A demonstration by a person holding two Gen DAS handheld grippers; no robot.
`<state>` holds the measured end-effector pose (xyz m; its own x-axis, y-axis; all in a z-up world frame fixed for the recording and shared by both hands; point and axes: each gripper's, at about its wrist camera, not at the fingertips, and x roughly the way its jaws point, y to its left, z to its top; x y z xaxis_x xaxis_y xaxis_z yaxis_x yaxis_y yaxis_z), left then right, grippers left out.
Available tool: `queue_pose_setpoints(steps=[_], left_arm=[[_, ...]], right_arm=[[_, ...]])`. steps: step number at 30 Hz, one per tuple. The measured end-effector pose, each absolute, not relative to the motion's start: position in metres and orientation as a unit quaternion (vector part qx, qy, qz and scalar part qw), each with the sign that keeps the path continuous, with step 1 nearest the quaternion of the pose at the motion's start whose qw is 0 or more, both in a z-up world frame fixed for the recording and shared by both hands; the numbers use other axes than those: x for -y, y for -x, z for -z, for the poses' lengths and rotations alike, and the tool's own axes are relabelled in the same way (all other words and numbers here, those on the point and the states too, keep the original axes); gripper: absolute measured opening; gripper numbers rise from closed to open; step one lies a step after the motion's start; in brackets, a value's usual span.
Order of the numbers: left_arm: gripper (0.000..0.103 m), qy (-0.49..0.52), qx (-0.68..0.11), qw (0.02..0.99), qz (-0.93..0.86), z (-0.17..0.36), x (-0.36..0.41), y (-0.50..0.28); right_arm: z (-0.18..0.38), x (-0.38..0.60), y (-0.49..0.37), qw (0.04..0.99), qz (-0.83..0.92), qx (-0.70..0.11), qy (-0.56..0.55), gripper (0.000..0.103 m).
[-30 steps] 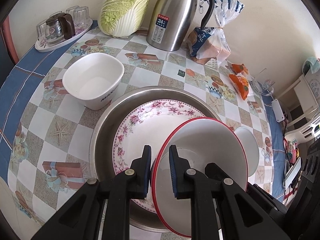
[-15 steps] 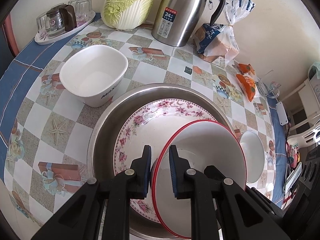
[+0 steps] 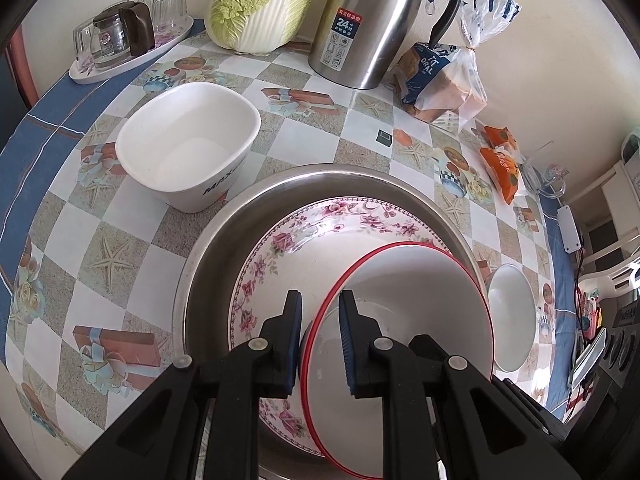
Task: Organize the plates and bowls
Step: 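Lower the red-rimmed bowl onto the pink-floral plate in the basin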
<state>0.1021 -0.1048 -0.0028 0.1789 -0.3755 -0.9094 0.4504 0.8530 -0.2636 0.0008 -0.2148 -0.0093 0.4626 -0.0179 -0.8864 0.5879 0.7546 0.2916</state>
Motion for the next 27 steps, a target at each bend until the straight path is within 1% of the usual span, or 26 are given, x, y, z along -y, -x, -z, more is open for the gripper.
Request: queue_pose_setpoints(steps=[21,27], left_arm=[[0.019,-0.025,-0.588,0.765,0.263,0.0092,0.1061,-0.1092],[0.019,-0.018,-0.591,0.762,0.264,0.0123,0.1053,-0.1116]], right_arm=[[0.0119,0.2154,-0.0058,0.803,0.188,-0.481,-0.297,0.016],[0.0099,0.2167,-0.0051,0.807,0.189,-0.476,-0.295,0.017]])
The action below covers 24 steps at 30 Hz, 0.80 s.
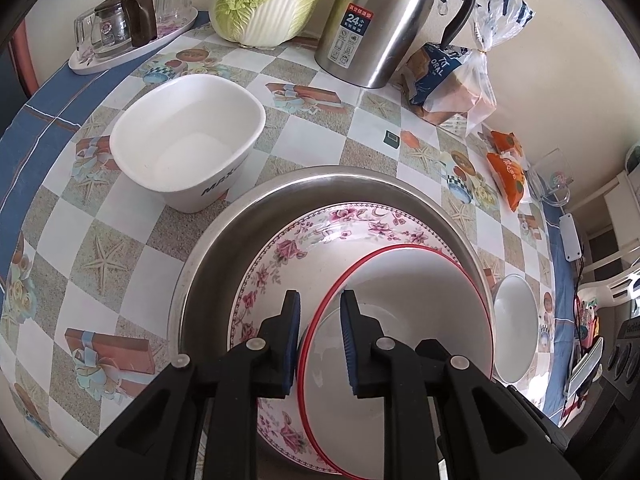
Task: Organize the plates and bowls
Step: 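Lower the red-rimmed bowl onto the pink-floral plate in the basin, then open both tools to release the red-rimmed bowl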
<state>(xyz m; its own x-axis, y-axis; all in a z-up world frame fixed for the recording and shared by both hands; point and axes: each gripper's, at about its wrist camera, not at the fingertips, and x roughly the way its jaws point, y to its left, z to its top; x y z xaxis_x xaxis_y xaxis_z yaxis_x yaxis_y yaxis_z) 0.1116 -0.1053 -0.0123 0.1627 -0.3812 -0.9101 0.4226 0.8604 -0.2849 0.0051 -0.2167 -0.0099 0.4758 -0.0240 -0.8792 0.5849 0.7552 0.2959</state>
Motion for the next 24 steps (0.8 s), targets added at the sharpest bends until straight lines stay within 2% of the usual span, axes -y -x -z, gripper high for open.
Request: queue_pose_setpoints(steps=[22,24], left_arm=[[0.020,0.001,-0.580,0.771,0.264,-0.004,0.099,-0.115],[0.022,0.000,-0.575,0.775,0.264,-0.010,0.098,-0.114]], right_arm=[[-0.008,0.221,0.000,0.825,0.189,-0.444,-0.295,0.017],[-0.014,0.222,0.002,0.828,0.190,-0.437,-0.294,0.017]])
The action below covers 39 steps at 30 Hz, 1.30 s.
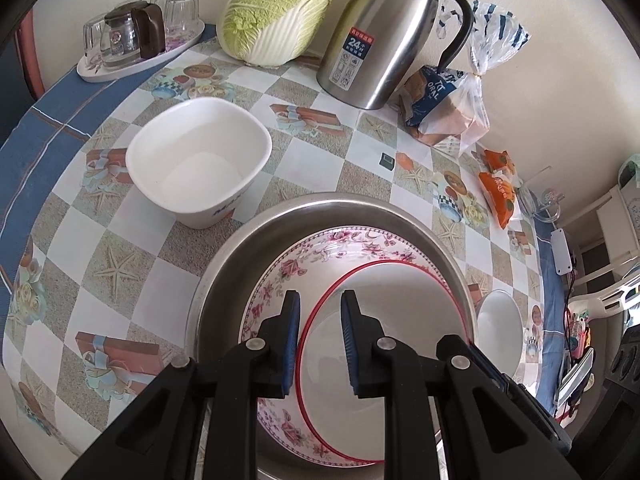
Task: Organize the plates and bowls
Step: 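Open both tools to release the red-rimmed bowl, then move both tools to the rim of the white square MAX bowl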
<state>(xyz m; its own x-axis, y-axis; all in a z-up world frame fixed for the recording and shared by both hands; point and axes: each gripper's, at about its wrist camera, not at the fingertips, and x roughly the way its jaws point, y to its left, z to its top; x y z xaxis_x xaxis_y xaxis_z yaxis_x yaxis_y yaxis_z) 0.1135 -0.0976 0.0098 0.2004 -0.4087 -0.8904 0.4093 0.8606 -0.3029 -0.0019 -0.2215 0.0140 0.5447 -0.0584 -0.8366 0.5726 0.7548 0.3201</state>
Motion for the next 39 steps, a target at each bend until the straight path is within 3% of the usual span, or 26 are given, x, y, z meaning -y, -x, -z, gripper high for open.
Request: queue_pose_setpoints(steps=[11,15,20,21,23,25,29,39], left_arm=[[0.024,-0.001,-0.534,0.800,0.274,-0.048,0.090,-0.105],[0.043,0.003,-0.527,0.808,0.263,-0.054,0.083,-0.107],[0.055,-0.001,-0.525,0.818,0.234,-0.054,0.073,-0.113],[0.062,0.001,-0.525,0.820,0.229,-0.054,0.071,-0.115],[0.069,0.003,-0.524,0.822,0.220,-0.053,0.065,-0.118],[0.071,0.006,-0.524,0.826,0.208,-0.053,0.060,-0.122],[0.088,0.008,-0.521,0.833,0.185,-0.051,0.049,-0.128],[0.090,-0.003,-0.512,0.846,0.145,-0.049,0.030,-0.139]], right_arm=[[-0.053,0.220,0.012,0.850,0.206,-0.403,-0.268,0.017],[-0.058,0.222,0.015,0.852,0.217,-0.400,-0.259,0.017],[-0.059,0.223,0.015,0.850,0.225,-0.406,-0.250,0.018],[-0.058,0.223,0.015,0.849,0.225,-0.408,-0.250,0.021],[-0.056,0.222,0.014,0.847,0.227,-0.412,-0.247,0.045],[-0.055,0.221,0.013,0.847,0.229,-0.414,-0.242,0.059],[-0.054,0.219,0.012,0.848,0.226,-0.419,-0.234,0.068],[-0.047,0.212,0.005,0.850,0.220,-0.426,-0.218,0.085]])
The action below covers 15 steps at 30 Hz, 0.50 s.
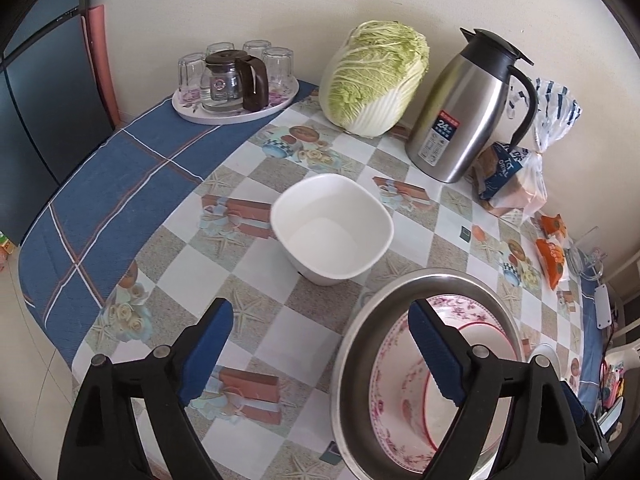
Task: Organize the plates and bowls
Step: 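Move both tools to the rim of the white square MAX bowl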
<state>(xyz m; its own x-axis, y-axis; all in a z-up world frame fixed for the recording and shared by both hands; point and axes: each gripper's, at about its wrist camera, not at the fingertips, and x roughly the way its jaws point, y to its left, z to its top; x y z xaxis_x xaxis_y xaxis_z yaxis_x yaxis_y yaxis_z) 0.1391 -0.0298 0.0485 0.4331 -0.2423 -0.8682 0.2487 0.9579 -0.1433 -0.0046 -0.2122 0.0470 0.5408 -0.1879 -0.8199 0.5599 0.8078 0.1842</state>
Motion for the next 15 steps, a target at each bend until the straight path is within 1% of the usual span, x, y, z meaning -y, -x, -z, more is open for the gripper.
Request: queue_pose_setpoints(steps=[1,2,3,7,15], left_arm=[[0.091,-0.003,-0.512,0.847,0.142,-0.048,0.027,-0.140],[0.095,-0.003,-0.513,0.847,0.138,-0.047,0.025,-0.142],[0.096,-0.001,-0.512,0.848,0.136,-0.046,0.023,-0.143],[0.097,-0.001,-0.511,0.851,0.123,-0.045,0.014,-0.150],[0.097,0.003,-0.481,0.870,0.109,-0.054,-0.002,-0.165]], right_arm=[[-0.046,0.211,0.004,0.851,0.219,-0.426,-0.217,0.089],[-0.046,0.210,0.003,0.851,0.218,-0.426,-0.215,0.092],[-0.045,0.209,0.002,0.852,0.218,-0.426,-0.214,0.092],[-0.044,0.206,0.000,0.854,0.218,-0.424,-0.207,0.103],[-0.045,0.202,-0.002,0.866,0.218,-0.405,-0.198,0.103]])
